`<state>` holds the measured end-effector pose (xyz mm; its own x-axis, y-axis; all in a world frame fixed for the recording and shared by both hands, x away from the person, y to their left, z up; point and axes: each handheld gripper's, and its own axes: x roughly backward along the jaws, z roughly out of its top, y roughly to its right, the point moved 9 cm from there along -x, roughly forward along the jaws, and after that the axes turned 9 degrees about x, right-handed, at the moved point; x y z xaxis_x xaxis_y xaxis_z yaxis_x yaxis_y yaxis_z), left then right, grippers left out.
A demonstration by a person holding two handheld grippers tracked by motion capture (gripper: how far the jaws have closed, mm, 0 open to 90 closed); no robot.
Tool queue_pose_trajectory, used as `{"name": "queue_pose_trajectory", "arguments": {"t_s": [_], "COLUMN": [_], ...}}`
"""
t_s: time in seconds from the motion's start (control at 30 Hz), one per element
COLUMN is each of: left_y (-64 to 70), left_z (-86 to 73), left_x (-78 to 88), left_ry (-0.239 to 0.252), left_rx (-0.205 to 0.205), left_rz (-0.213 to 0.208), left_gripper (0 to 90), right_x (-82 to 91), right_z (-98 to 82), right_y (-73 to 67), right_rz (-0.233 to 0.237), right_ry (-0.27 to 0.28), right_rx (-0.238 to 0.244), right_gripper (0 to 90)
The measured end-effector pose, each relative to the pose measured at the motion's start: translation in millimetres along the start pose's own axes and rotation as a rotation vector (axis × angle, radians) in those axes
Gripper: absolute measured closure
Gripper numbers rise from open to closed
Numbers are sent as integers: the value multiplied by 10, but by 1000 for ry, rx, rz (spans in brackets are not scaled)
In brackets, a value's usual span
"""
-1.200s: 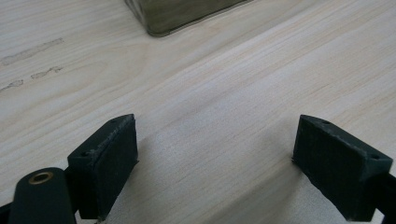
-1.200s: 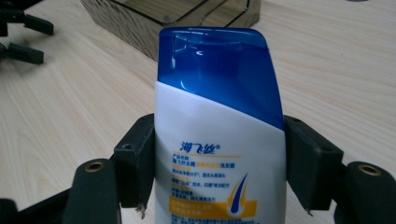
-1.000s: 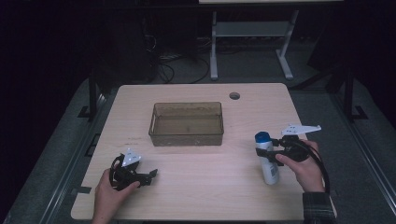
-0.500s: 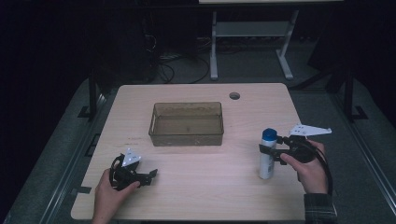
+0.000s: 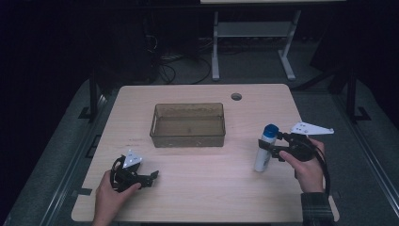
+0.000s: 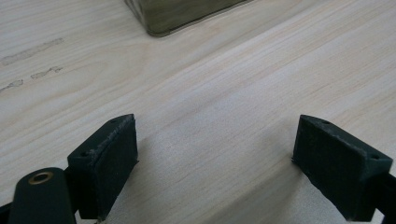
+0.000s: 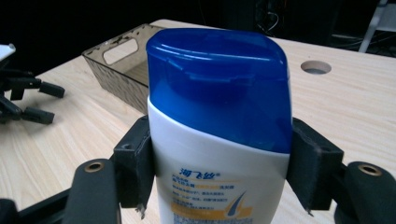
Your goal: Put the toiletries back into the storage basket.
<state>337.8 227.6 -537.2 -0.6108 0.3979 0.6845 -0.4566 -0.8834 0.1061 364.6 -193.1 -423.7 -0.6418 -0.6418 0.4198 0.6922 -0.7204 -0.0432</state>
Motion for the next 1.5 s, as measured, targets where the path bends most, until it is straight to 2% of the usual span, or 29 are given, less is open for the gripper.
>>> {"name": "queue_pose_trajectory", "arguments": {"t_s": [0.17,0.47,1.5], "left_y": [-2,-1,-4], "left_z": [-1,-1,-1], "left_x": [2,1,2], "left_ry": [-2,-2,-4], "left_rx": [-2,-2,-4], "left_rz": [1,0,0], "left_gripper": [126,126,126], "right_x": [-14,-76,-412], "right_z": [92,276,751], "right_y": [10,11,-79], "right_rz": [1,-2,25], "right_ry": [28,57,81], "right_rx": [-6,11,64], "right_gripper": [334,334,335]}}
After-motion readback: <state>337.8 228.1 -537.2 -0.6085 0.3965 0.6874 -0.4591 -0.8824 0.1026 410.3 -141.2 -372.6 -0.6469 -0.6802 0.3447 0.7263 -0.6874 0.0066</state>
